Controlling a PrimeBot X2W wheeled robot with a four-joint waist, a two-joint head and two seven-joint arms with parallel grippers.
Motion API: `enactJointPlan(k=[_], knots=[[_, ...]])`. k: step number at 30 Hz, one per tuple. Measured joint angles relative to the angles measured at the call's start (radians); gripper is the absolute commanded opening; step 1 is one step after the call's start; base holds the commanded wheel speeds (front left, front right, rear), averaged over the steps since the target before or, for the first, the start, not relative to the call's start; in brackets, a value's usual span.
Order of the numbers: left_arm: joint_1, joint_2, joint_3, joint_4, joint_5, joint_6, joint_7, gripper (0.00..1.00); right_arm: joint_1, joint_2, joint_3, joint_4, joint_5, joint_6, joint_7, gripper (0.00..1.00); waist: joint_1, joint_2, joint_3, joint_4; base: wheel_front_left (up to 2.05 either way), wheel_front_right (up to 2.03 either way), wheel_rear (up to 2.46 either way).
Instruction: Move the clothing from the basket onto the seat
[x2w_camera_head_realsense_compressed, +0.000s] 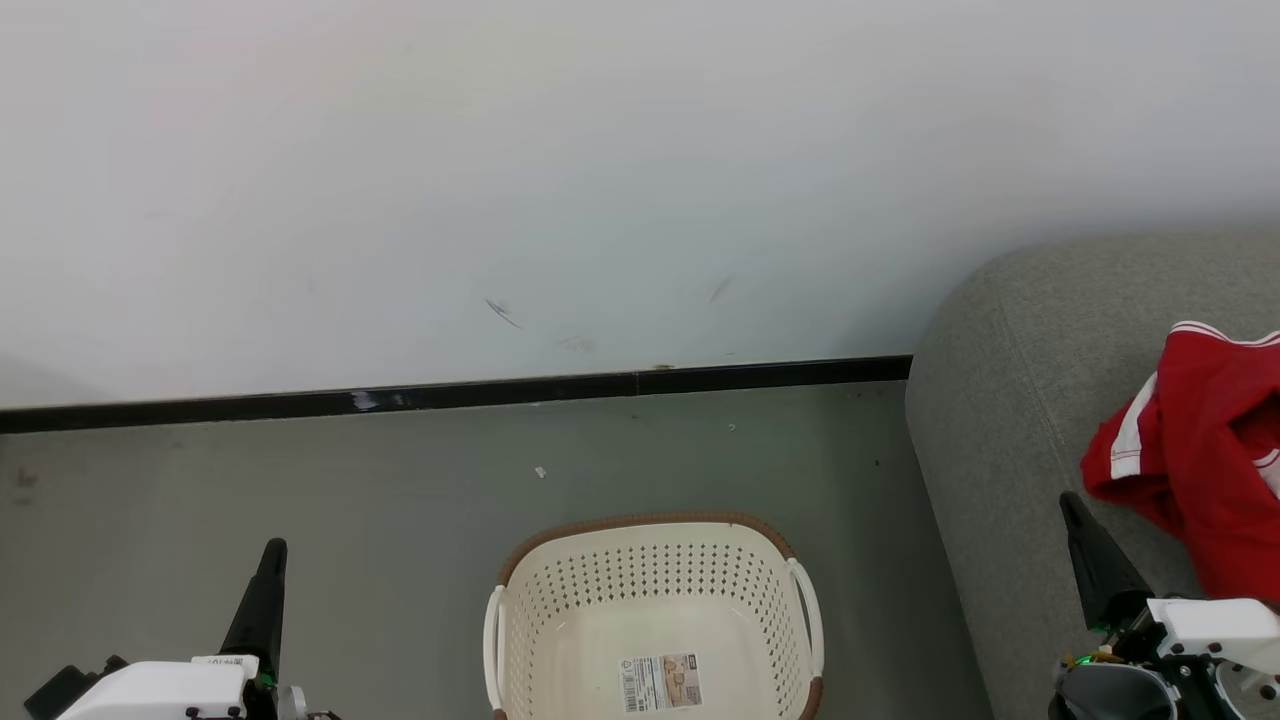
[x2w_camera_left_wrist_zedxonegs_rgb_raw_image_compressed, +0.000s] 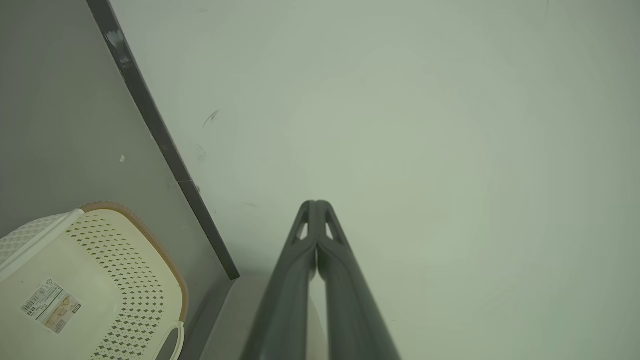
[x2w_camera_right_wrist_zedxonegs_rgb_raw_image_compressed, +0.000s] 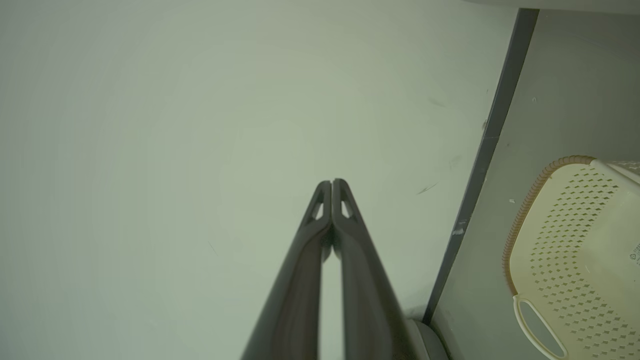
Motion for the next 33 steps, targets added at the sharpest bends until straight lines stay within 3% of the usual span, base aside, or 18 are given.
enactJointPlan(k=[33], knots=[[-0.001,0.000,0.001,0.005,0.000,-0.001,0.000,0.00,0.000,-0.001,0.000,0.001,0.000,0.000,0.000,0.00,-0.0001,0.0000,0.000,0.000,0.00,0.00,0.00]])
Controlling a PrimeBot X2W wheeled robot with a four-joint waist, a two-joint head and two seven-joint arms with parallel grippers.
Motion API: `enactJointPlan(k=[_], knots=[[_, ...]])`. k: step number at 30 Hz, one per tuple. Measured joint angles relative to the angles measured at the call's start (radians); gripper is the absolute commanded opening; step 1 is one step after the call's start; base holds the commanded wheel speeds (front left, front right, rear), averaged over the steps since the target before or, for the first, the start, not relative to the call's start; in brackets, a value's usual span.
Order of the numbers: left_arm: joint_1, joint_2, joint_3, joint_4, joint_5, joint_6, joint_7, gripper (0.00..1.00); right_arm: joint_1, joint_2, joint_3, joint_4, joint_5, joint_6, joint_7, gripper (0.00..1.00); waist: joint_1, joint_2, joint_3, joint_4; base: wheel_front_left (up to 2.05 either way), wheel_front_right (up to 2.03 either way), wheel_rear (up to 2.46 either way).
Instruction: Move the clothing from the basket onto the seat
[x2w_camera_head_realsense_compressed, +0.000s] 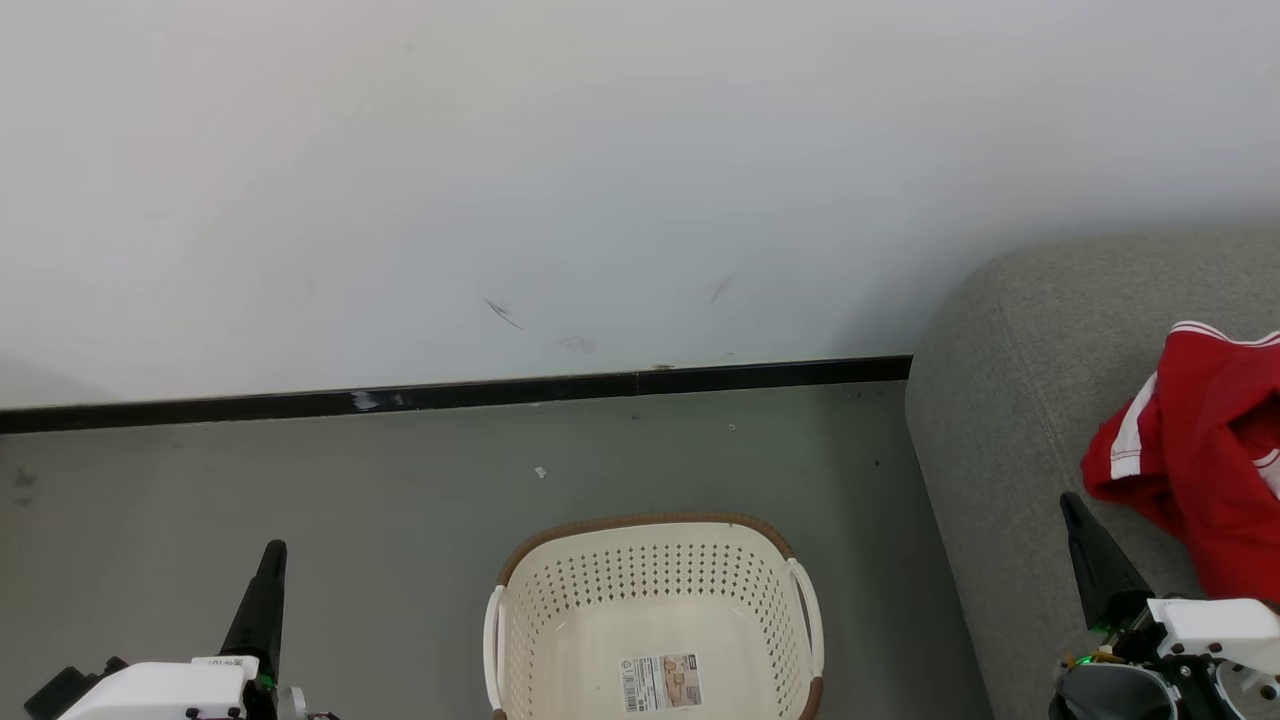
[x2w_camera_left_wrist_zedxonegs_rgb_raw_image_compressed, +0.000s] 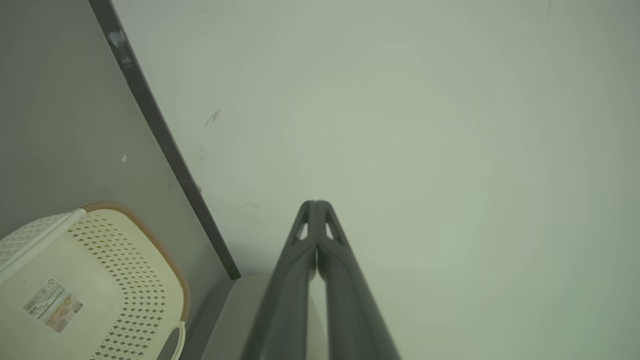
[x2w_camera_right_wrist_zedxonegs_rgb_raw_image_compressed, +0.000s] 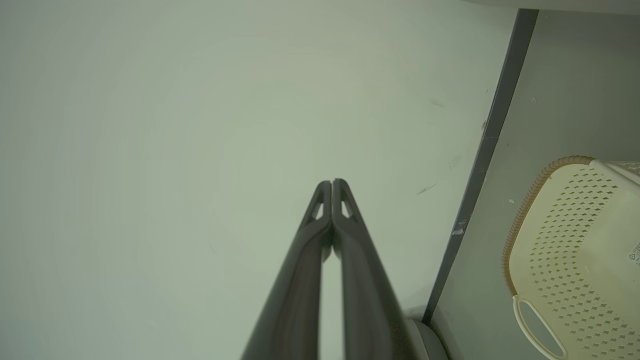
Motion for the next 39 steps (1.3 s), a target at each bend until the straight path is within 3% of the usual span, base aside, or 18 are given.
enactJointPlan(k=[39], knots=[[0.000,0.000,0.001,0.003,0.000,0.000,0.000,0.00,0.000,-0.002,0.001,0.000,0.001,0.000,0.000,0.00,-0.0001,0.0000,0.000,0.000,0.00,0.00,0.00]])
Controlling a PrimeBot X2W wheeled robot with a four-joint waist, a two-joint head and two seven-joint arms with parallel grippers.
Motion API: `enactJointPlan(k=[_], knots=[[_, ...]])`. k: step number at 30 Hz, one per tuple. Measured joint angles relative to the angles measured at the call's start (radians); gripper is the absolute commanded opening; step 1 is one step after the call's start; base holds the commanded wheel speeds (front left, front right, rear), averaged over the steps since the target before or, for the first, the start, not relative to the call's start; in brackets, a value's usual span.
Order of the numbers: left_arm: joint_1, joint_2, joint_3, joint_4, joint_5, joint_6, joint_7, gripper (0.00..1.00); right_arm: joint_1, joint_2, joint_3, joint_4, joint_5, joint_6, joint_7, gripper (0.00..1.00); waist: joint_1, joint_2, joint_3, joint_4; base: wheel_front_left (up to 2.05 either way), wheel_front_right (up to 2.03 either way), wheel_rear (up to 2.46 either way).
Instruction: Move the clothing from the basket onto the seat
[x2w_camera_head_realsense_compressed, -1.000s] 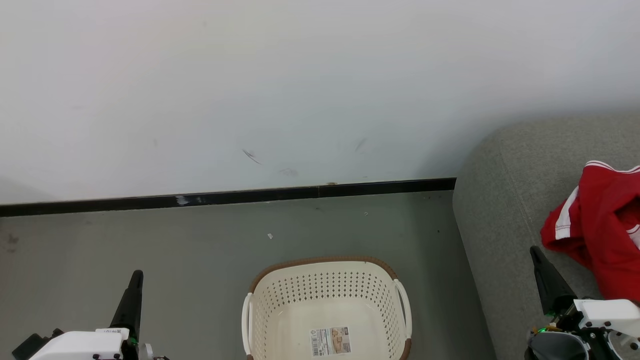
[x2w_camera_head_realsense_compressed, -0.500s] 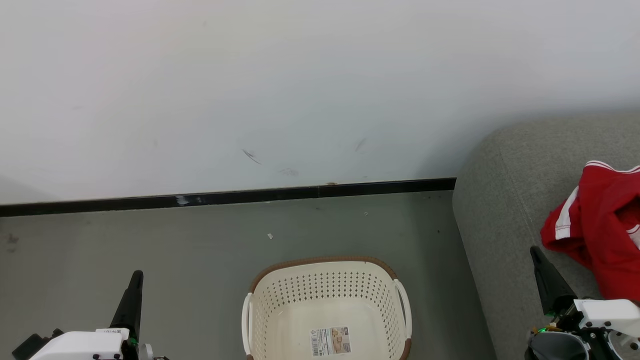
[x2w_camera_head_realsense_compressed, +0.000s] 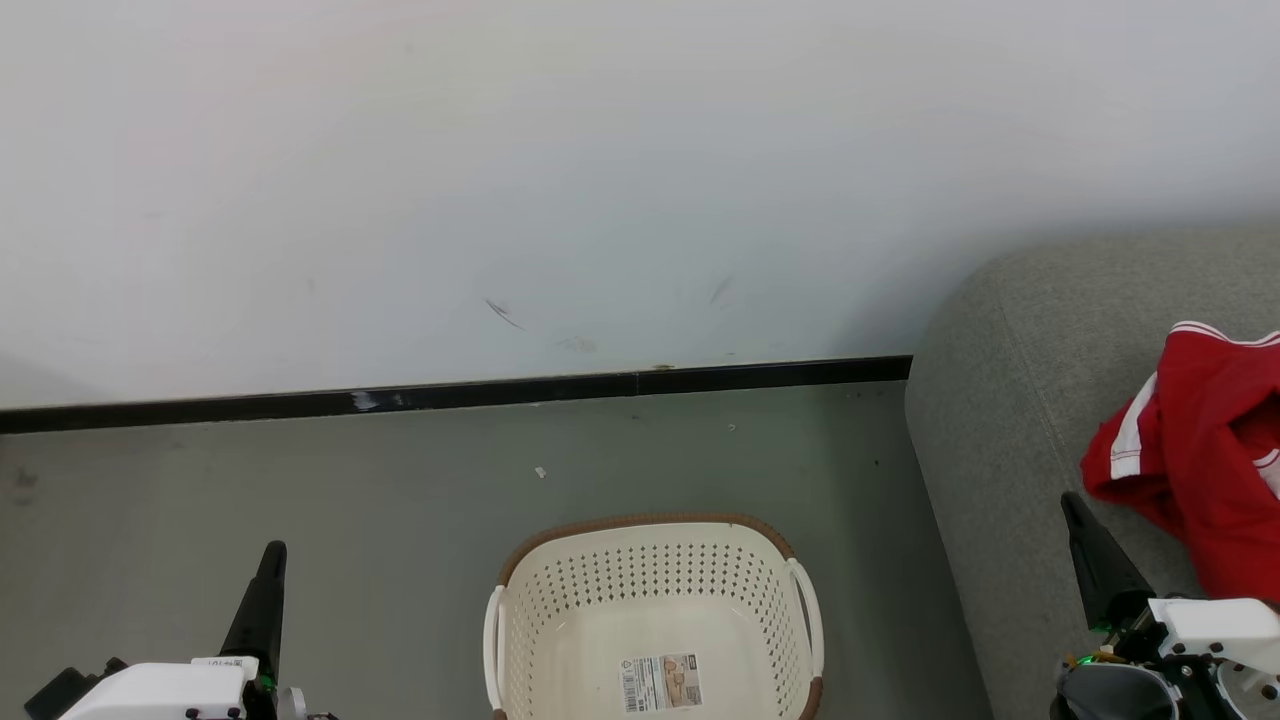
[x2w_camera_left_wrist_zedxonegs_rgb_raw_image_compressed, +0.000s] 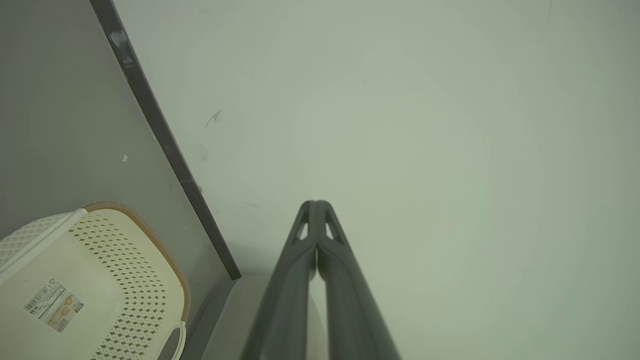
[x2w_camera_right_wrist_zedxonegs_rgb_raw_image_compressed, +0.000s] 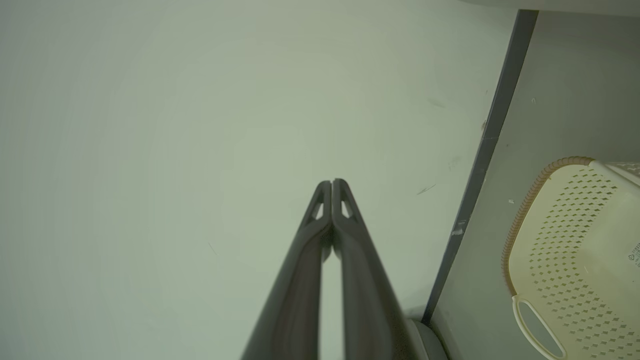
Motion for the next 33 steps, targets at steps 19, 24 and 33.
enactJointPlan(k=[19,24,33], knots=[[0.000,0.000,0.000,0.002,0.000,-0.004,0.000,0.00,0.000,0.000,0.000,0.000,0.000,0.000,0.000,0.00,0.0000,0.0000,0.000,0.000,0.00,0.00,0.00],[0.000,0.000,0.000,0.002,0.000,-0.004,0.000,0.00,0.000,0.000,0.000,0.000,0.000,0.000,0.000,0.00,0.0000,0.0000,0.000,0.000,0.00,0.00,0.00],[0.000,0.000,0.000,0.002,0.000,-0.004,0.000,0.00,0.000,-0.001,0.001,0.000,0.000,0.000,0.000,0.00,0.0000,0.0000,0.000,0.000,0.00,0.00,0.00]])
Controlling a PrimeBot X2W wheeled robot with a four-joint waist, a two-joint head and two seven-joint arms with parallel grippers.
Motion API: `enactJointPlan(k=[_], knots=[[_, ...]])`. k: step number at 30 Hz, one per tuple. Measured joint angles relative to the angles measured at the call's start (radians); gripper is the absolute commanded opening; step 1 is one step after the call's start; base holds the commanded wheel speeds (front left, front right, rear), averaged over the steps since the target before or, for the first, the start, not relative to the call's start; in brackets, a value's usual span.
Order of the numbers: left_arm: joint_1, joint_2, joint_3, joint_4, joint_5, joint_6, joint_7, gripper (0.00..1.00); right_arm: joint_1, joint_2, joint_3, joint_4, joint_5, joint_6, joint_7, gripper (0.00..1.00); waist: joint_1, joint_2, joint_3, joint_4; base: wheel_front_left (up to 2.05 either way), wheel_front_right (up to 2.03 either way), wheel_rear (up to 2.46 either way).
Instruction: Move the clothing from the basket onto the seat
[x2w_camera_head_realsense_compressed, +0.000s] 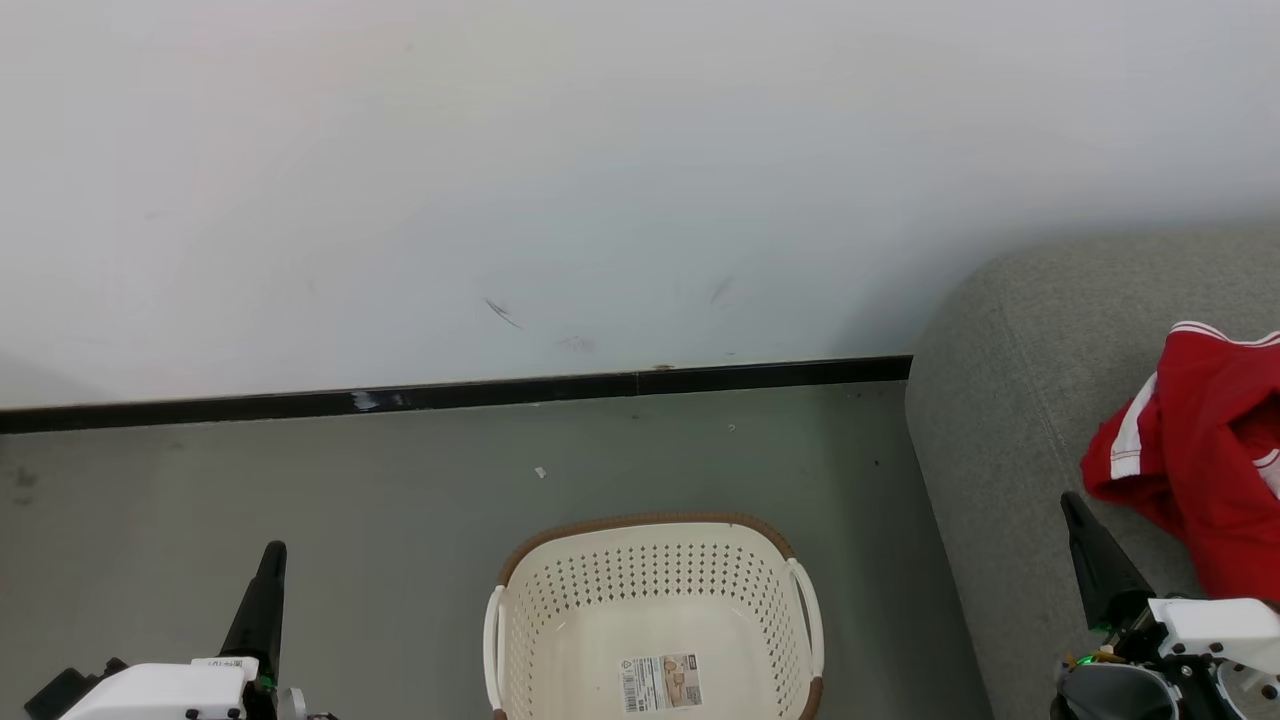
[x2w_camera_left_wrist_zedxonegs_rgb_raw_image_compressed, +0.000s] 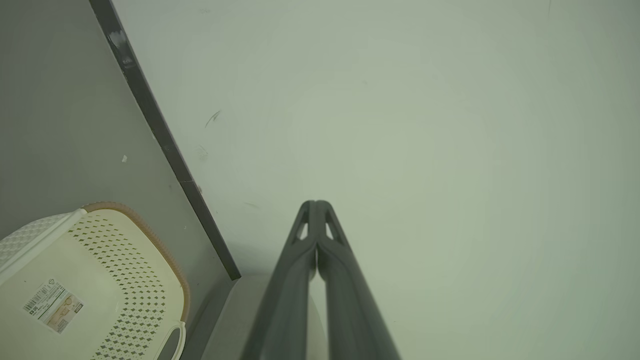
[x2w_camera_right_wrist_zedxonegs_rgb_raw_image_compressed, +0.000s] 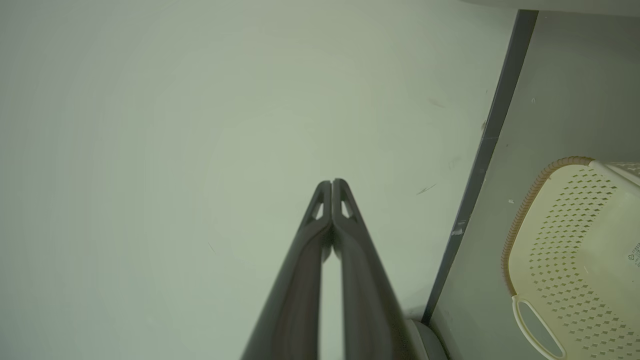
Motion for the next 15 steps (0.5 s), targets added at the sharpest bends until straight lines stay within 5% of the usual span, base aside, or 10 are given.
enactJointPlan(k=[15], knots=[[0.000,0.000,0.000,0.000,0.000,0.000,0.000,0.00,0.000,0.000,0.000,0.000,0.000,0.000,0.000,0.00,0.0000,0.0000,0.000,0.000,0.00,0.00,0.00]])
